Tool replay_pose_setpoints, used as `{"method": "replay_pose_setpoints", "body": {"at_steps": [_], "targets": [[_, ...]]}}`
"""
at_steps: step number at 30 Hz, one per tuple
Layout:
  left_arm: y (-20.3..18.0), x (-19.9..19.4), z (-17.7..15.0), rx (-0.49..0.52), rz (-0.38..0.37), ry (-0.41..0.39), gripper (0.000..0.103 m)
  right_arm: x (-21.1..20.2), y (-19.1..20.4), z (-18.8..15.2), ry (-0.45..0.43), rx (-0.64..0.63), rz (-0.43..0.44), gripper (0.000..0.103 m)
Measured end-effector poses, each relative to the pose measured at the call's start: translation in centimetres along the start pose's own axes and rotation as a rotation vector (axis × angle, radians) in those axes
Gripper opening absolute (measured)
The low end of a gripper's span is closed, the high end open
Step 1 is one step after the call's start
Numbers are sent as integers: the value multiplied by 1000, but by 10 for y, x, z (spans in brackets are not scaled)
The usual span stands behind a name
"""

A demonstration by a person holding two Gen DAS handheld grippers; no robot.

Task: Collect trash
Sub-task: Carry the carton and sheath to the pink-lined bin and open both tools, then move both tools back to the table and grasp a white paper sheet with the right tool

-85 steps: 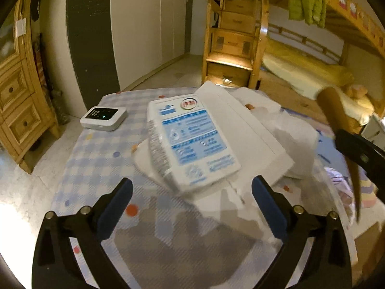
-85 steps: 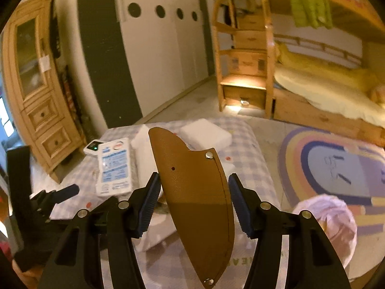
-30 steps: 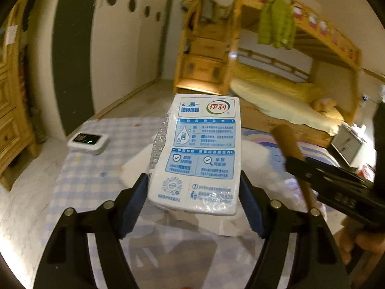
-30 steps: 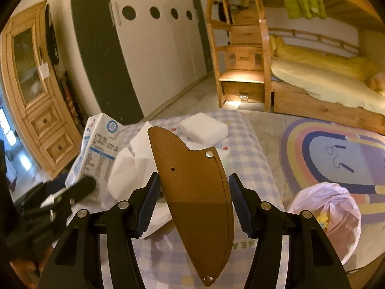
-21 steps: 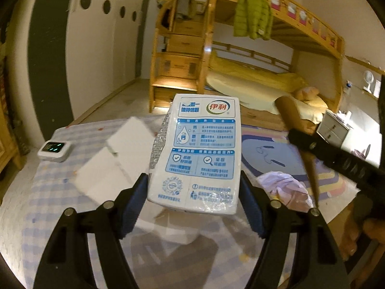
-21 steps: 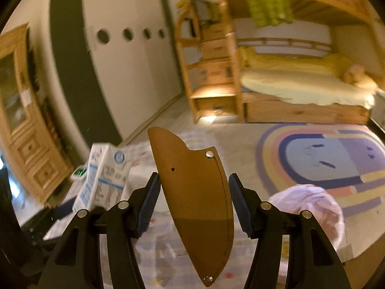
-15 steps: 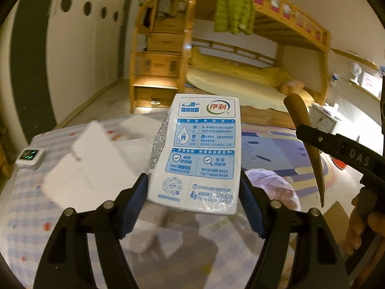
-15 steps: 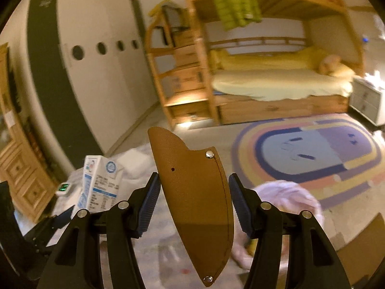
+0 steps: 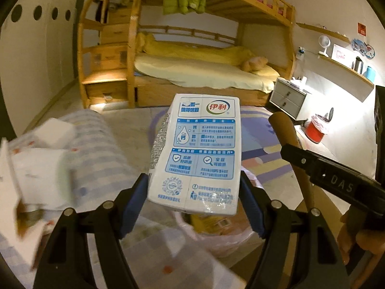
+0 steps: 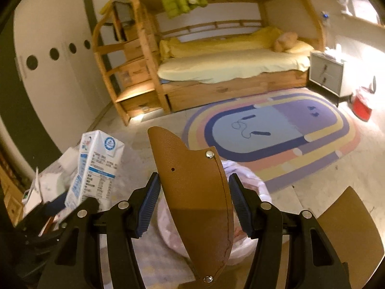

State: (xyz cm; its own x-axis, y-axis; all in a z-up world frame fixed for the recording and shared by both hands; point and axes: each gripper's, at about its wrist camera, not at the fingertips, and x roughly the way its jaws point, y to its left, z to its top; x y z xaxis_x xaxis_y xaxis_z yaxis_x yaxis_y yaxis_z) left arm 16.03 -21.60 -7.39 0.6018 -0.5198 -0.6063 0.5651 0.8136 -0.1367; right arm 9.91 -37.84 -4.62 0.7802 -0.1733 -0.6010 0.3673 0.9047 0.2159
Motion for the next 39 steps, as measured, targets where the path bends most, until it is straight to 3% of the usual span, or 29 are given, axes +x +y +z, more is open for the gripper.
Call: {"method": "replay_pose_setpoints", "body": {"at_steps": [5, 8, 11, 20, 26, 35, 39], "targets": [[-9, 38, 11, 12, -10, 58, 73, 25, -22, 18, 5, 51, 5, 59], [-12, 48, 16, 29, -1, 76, 78, 41, -33, 26, 14, 87, 27, 64], [-6, 43, 17, 22, 11, 54, 84, 50, -40, 27, 33, 129, 45, 69], [23, -7, 13, -79, 59, -12, 84, 26, -19, 13, 41, 91, 85, 69], [41, -55, -2, -78, 148, -61, 84, -8, 20, 9, 28, 16, 137, 69], [92, -110, -37, -118, 258, -22, 84, -38, 109, -3, 34, -125, 278, 69], [127, -139, -51, -151, 348, -32, 84, -37, 149, -14, 55, -208, 329, 68]]}}
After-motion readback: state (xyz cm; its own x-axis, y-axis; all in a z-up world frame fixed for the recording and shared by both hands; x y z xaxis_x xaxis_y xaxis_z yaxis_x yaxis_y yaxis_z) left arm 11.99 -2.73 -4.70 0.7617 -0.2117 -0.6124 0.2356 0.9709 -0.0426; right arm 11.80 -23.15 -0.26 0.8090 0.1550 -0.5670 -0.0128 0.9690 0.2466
